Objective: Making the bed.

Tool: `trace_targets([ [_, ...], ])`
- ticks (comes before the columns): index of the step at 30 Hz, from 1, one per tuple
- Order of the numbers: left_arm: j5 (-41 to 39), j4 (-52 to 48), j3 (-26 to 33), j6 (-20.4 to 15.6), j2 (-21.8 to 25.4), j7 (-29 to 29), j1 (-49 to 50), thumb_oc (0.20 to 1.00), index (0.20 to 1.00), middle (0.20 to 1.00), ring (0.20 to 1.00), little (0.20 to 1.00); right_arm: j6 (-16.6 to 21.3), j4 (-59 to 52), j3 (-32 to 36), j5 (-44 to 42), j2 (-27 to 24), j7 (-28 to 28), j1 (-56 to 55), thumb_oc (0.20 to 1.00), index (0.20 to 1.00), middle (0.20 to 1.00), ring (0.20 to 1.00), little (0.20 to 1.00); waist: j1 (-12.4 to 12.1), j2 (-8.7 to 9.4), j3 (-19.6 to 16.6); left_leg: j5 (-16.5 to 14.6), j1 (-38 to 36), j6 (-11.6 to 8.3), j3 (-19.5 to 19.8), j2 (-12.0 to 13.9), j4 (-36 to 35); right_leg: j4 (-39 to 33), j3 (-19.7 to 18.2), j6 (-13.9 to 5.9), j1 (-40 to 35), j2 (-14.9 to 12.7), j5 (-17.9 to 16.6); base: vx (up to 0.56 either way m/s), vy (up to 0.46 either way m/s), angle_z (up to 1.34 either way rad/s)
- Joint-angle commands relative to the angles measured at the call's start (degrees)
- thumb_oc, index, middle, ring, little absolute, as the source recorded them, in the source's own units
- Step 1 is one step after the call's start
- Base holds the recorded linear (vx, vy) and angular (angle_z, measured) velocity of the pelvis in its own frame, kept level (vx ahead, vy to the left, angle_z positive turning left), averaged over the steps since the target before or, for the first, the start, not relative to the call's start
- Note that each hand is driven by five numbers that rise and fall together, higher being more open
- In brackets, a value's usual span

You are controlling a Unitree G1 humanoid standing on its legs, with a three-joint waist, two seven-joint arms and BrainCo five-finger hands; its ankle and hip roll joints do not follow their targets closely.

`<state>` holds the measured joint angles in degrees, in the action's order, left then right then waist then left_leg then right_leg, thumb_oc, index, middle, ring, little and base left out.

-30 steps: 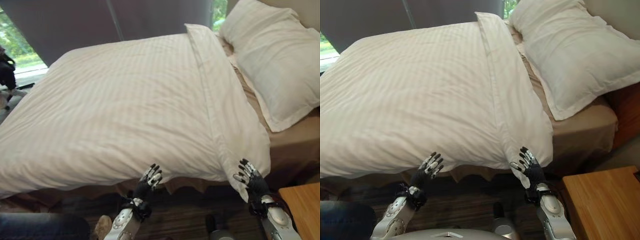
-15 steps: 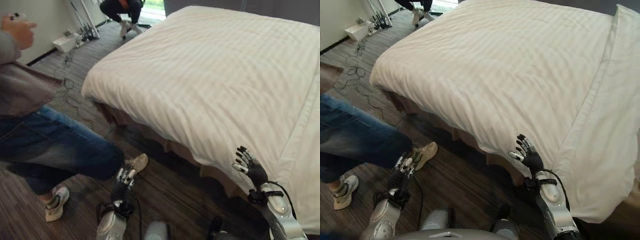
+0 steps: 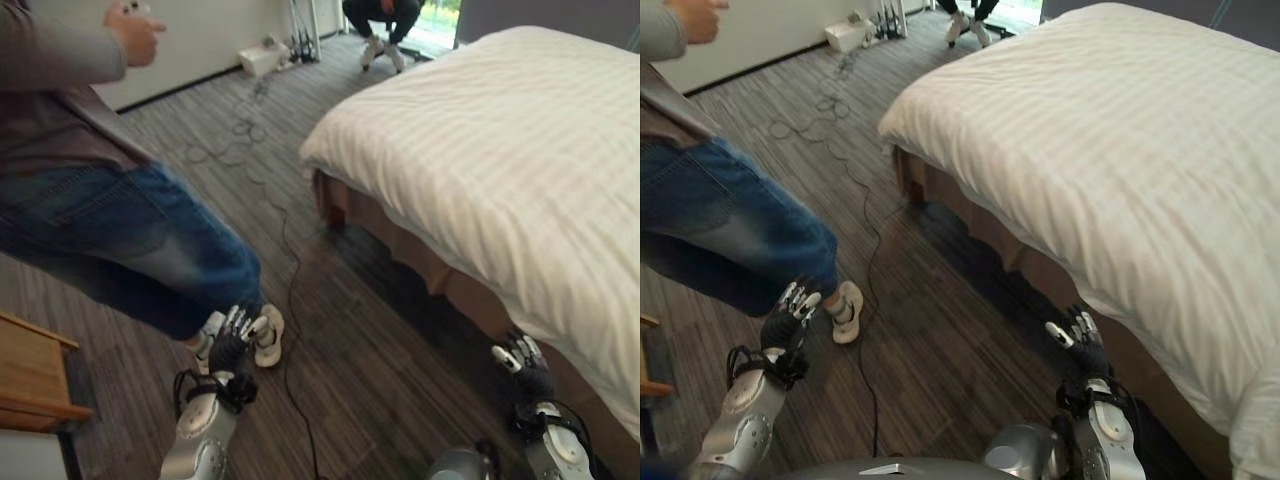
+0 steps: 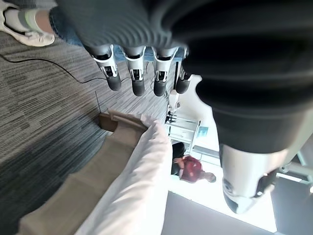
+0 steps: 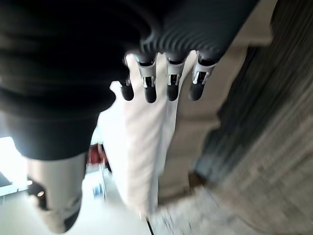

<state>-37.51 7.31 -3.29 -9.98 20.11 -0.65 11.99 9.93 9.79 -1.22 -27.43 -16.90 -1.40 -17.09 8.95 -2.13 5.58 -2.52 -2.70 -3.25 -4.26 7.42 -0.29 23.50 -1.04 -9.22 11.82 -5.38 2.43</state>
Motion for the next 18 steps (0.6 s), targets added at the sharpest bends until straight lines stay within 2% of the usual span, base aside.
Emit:
trace_targets([
  [1,2.1,-4.3,0.6,-2.0,-0.3,-1.0,-0.2,1.000,1.000,1.000,1.000,1.000,2.4,-2.6,-0.8,0.7,-3.6,-1.2,4.9,1.000,1.000,1.000,1.000,1.000,0.0,0.36,0.2,1.7,-1.6,4.14,3.3,-6.8,-4.7,-9.8,1.4,4.12,-2.4,7.0,-1.8,-0.06,0.108,0.24],
  [4,-0.3,-4.1,0.3,-2.1,-2.4,-0.1,0.4,1.000,1.000,1.000,1.000,1.000,1.2,-2.8,-5.0,1.8,-3.9,-1.8,6.5,1.000,1.000,1.000,1.000,1.000,-2.5,1.49,-0.5,2.4,-0.4,4.30,3.7,-8.4,-4.7,-16.3,4.3,4.48,-5.5,4.6,-2.4,-0.09,0.058,0.05],
  [6,-1.3,-5.3,-0.7,-1.8,-3.7,-0.7,2.6,1.000,1.000,1.000,1.000,1.000,0.7,-3.5,-7.0,2.5,-4.9,-2.1,7.6,1.000,1.000,1.000,1.000,1.000,-3.8,2.16,-1.9,2.5,0.0,4.39,2.9,-8.6,-4.7,-21.8,2.9,4.35,-8.3,4.6,-4.2,-0.03,0.007,-0.08],
  [12,-0.1,-5.6,-3.0,-0.5,-2.6,-1.3,3.0,1.000,1.000,1.000,1.000,1.000,-0.1,-3.8,-8.6,2.0,-4.7,-2.3,7.4,1.000,1.000,1.000,1.000,1.000,-4.3,3.07,-3.1,2.1,-0.3,4.75,2.3,-8.8,-4.7,-24.8,2.2,4.42,-10.4,4.5,-5.1,-0.03,0.005,-0.06],
  [18,-1.5,-5.3,-3.5,-0.6,-3.6,-0.9,3.2,1.000,1.000,1.000,1.000,1.000,-0.2,-4.0,-9.5,3.9,-5.7,-2.7,7.2,1.000,1.000,1.000,1.000,1.000,-4.6,3.70,-3.5,1.9,-0.9,4.75,2.0,-8.6,-4.7,-25.3,2.0,4.44,-11.2,4.4,-5.1,-0.01,-0.018,-0.10],
])
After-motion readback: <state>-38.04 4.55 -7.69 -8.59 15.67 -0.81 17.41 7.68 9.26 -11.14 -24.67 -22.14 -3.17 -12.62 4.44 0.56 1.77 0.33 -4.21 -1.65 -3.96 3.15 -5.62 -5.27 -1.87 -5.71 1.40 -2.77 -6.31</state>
